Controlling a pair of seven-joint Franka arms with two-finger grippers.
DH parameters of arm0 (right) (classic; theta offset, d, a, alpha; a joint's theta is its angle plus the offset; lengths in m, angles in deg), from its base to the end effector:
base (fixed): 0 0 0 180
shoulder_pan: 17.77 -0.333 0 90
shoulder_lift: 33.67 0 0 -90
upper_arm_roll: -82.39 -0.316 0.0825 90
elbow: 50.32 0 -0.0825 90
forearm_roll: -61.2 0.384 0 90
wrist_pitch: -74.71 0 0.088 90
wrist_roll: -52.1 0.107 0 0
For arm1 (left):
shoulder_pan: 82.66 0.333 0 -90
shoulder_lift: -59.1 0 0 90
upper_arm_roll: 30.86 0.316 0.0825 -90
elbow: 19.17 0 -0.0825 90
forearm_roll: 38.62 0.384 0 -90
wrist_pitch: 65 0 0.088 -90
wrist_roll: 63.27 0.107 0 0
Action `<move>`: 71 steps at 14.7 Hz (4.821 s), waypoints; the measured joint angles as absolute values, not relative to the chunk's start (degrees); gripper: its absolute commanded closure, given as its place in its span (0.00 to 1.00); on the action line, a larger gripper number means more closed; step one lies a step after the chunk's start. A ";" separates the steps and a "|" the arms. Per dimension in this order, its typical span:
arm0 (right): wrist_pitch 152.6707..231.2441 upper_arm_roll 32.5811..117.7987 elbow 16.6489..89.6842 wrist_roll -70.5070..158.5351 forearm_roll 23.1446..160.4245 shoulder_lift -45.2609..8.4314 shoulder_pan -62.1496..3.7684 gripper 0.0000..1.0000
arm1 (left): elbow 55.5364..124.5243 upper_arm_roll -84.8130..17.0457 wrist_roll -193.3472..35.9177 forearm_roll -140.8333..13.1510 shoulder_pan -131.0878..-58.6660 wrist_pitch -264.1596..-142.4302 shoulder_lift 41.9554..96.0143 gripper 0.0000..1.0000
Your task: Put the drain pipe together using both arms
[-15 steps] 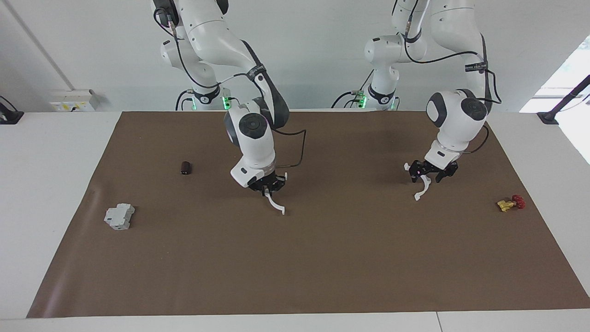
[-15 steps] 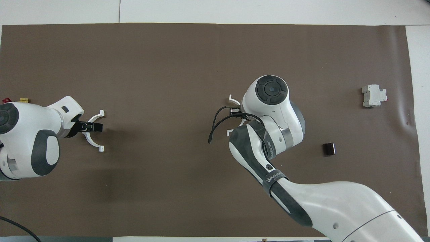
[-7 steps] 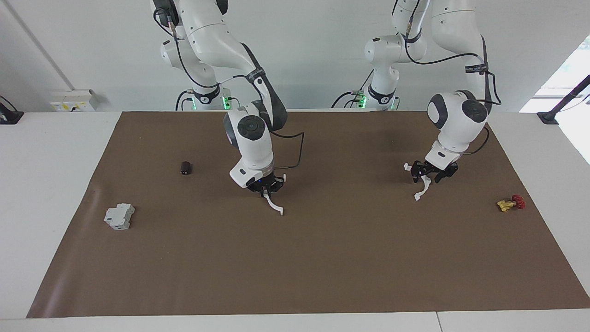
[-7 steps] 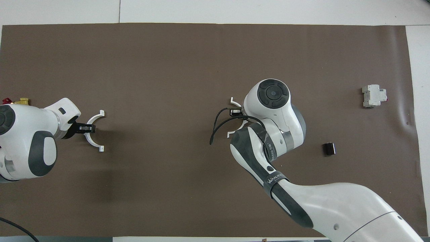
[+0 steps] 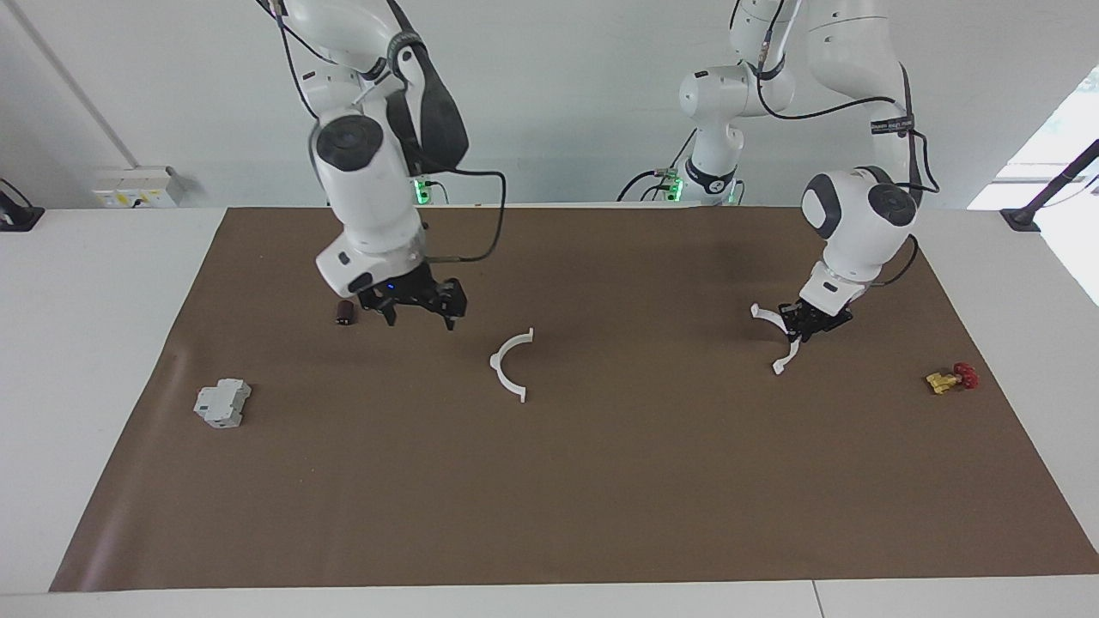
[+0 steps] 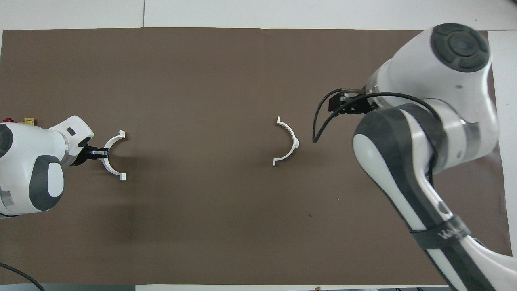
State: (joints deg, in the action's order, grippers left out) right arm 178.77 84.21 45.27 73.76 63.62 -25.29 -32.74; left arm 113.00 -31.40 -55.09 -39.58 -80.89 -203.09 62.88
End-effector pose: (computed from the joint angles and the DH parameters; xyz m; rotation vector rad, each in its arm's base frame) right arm 0.5914 0.1428 0.5142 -3.0966 0.2458 0.0144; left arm 0.5213 0.0111 0.3206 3.1274 -0.1706 0.0598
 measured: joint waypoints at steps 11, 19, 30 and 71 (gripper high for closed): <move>161.43 84.29 43.50 57.29 59.55 -36.44 -20.28 0.00 | 92.61 -32.25 -79.98 -32.26 -103.75 -190.75 68.41 1.00; 161.55 84.79 43.08 54.08 59.52 -35.02 -19.53 0.00 | 75.28 -32.15 -89.93 -30.28 -115.96 -186.60 85.58 1.00; 161.55 84.99 43.02 53.65 59.52 -35.02 -17.94 0.00 | 68.83 -32.01 -94.76 -30.27 -122.68 -186.70 92.65 1.00; 161.55 84.99 43.03 53.65 59.52 -35.02 -17.90 0.00 | 90.10 -30.76 -88.75 -29.73 -107.33 -189.38 68.63 0.00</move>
State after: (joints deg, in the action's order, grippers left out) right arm 161.55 84.99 43.03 53.65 59.52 -35.02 -17.90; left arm 90.10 -30.76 -88.75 -29.73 -107.33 -189.38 68.63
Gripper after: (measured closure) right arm 0.000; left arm 0.000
